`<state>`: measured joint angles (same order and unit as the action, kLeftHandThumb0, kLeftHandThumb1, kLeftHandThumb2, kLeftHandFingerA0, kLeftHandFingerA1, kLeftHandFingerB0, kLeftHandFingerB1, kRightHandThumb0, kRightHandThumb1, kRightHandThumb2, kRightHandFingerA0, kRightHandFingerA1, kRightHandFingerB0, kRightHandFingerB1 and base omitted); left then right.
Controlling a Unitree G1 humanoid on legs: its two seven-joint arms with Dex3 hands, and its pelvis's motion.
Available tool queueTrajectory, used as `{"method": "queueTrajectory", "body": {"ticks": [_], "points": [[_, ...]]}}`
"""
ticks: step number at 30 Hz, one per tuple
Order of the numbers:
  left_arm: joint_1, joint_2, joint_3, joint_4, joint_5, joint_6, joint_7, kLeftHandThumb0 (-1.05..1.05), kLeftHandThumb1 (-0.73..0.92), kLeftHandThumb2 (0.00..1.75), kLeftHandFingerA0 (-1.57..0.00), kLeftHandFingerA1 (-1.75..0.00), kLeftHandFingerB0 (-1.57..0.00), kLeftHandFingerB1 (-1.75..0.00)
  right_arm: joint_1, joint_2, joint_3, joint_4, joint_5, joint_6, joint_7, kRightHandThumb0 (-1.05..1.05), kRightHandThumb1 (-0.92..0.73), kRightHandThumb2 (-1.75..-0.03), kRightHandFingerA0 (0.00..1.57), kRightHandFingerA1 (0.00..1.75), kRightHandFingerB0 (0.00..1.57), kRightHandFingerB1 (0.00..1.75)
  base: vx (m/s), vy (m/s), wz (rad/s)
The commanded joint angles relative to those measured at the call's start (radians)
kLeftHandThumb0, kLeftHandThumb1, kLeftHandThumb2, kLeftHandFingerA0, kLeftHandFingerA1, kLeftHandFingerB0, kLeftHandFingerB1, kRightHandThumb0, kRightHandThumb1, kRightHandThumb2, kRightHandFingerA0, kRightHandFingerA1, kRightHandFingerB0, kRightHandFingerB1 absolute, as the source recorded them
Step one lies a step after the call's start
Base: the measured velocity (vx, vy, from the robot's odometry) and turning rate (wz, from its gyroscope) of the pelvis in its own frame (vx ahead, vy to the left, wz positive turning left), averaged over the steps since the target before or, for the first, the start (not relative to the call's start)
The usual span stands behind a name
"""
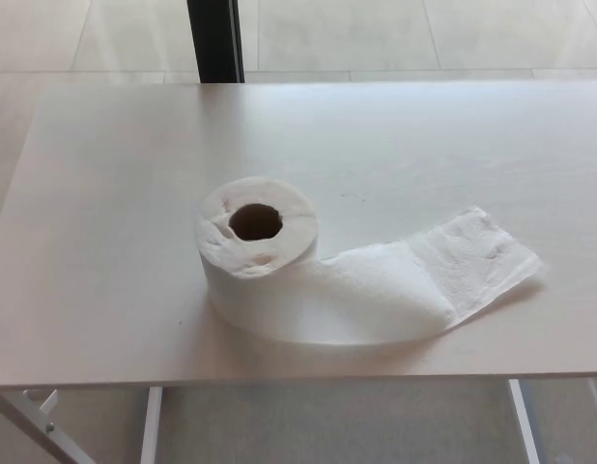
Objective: A toilet paper roll is kept in the middle of the desk infront of the robot. The robot places its left hand on the top of the toilet paper roll to hold it still and uses its right hand to tear off a piece of toilet paper from it and hands the paper to a person
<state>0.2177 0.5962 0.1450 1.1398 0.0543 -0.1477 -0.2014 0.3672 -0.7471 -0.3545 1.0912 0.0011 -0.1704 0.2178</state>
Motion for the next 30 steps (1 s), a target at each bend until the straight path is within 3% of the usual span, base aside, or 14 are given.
{"method": "queueTrajectory", "body": {"ticks": [1, 11, 12, 14, 16, 17, 19, 20, 22, 23, 24, 27, 28, 30], "points": [[0.002, 0.038, 0.021, 0.037, -0.024, -0.078, -0.09, -0.67, 0.68, 0.62, -0.3, -0.45, -0.25, -0.3, 0.001, -0.021, -0.015, 0.032, 0.036, -0.105, 0.082, -0.74, -0.45, -0.82, 0.15, 0.56, 0.03, 0.4, 0.0, 0.0, 0.0], [-0.202, 0.158, 0.279, -0.028, -0.236, 0.021, -0.147, -0.61, 0.81, 0.64, -0.47, -0.5, -0.4, -0.37, -0.097, -0.095, -0.272, -0.096, 0.255, -0.087, 0.11, -0.68, -0.48, -0.83, 0.14, 0.6, 0.05, 0.47, 0.0, 0.0, 0.0], [-0.222, 0.162, 0.304, -0.046, -0.253, 0.001, -0.162, -0.61, 0.8, 0.64, -0.47, -0.52, -0.39, -0.38, -0.109, -0.099, -0.302, -0.132, 0.279, -0.104, 0.14, -0.37, -0.44, -0.99, 0.03, 0.55, 0.0, 0.52, 0.0, 0.0, 0.0], [-0.266, 0.175, 0.347, -0.113, -0.274, 0.023, -0.168, -0.69, 0.75, 0.63, -0.47, -0.56, -0.49, -0.41, -0.125, -0.111, -0.32, -0.225, 0.247, -0.078, 0.084, -0.73, -0.49, -0.86, 0.12, 0.59, 0.04, 0.45, 0.0, 0.0, 0.0], [-0.343, 0.188, 0.374, -0.125, -0.283, 0.025, -0.177, -0.83, 0.65, 0.6, -0.55, -0.62, -0.62, -0.46, -0.182, -0.111, -0.344, -0.291, 0.242, -0.078, 0.048, -0.39, -0.37, -0.96, 0.02, 0.54, 0.0, 0.52, 0.0, 0.0, 0.0], [-0.405, 0.201, 0.384, -0.143, -0.291, 0.046, -0.186, -0.91, 0.58, 0.59, -0.7, -0.57, -0.74, -0.45, -0.215, -0.112, -0.35, -0.366, 0.226, -0.059, 0.007, -0.73, -0.64, -0.6, 0.12, 0.62, 0.08, 0.39, 0.0, 0.0, 0.0], [-0.434, 0.198, 0.397, -0.217, -0.301, 0.074, -0.187, -0.9, 0.57, 0.59, -0.73, -0.54, -0.78, -0.44, -0.24, -0.115, -0.36, -0.448, 0.217, -0.03, 0.0, -0.41, -0.33, -0.96, 0.0, 0.54, 0.0, 0.53, 0.0, 0.0, 0.0], [-0.44, 0.194, 0.4, -0.233, -0.299, 0.078, -0.185, -0.94, 0.4, 0.85, -0.74, -0.55, -0.72, -0.5, -0.245, -0.107, -0.374, -0.489, 0.23, -0.003, 0.011, -0.8, -0.5, -0.91, 0.0, 0.59, 0.0, 0.38, 0.0, 0.0, 0.0], [-0.46, 0.163, 0.408, -0.396, -0.321, 0.078, -0.166, -0.86, 0.53, 0.62, -0.71, -0.49, -0.71, -0.41, -0.287, -0.083, -0.38, -0.659, 0.245, 0.04, -0.008, -0.81, -0.5, -0.91, 0.0, 0.59, 0.01, 0.44, 0.0, 0.0, 0.0], [-0.462, 0.148, 0.406, -0.501, -0.328, 0.139, -0.137, -0.77, 0.61, 0.6, -0.65, -0.46, -0.62, -0.39, -0.295, -0.078, -0.372, -0.728, 0.227, 0.043, -0.018, -0.76, -0.67, -0.6, 0.0, 0.62, 0.06, 0.38, 0.0, 0.0, 0.0], [-0.469, 0.122, 0.412, -0.593, -0.355, 0.169, -0.12, -0.71, 0.62, 0.6, -0.6, -0.46, -0.56, -0.4, -0.319, -0.078, -0.361, -0.777, 0.227, 0.082, -0.022, -0.83, -0.53, -0.93, 0.01, 0.58, 0.0, 0.44, 0.0, 0.0, 0.0], [-0.471, 0.087, 0.39, -0.762, -0.368, 0.22, -0.093, -0.6, 0.69, 0.6, -0.44, -0.47, -0.39, -0.42, -0.344, -0.057, -0.353, -0.879, 0.262, 0.118, -0.002, -0.75, -0.5, -0.91, 0.0, 0.51, 0.05, 0.41, 0.0, 0.0, 0.0], [-0.509, 0.043, 0.327, -0.903, -0.331, 0.228, -0.038, -0.54, 0.58, 0.98, -0.31, -0.58, -0.19, -0.51, -0.38, -0.037, -0.304, -0.985, 0.293, 0.157, 0.008, -0.81, -0.5, -0.9, 0.0, 0.56, 0.03, 0.48, 0.0, 0.0, 0.0], [-0.555, 0.011, 0.269, -0.988, -0.304, 0.286, -0.013, -0.54, 0.6, 1.0, -0.33, -0.6, -0.2, -0.51, -0.404, -0.034, -0.244, -1.071, 0.256, 0.181, 0.005, -0.68, -0.46, -0.89, 0.01, 0.49, 0.04, 0.37, 0.0, 0.0, 0.0]]}}
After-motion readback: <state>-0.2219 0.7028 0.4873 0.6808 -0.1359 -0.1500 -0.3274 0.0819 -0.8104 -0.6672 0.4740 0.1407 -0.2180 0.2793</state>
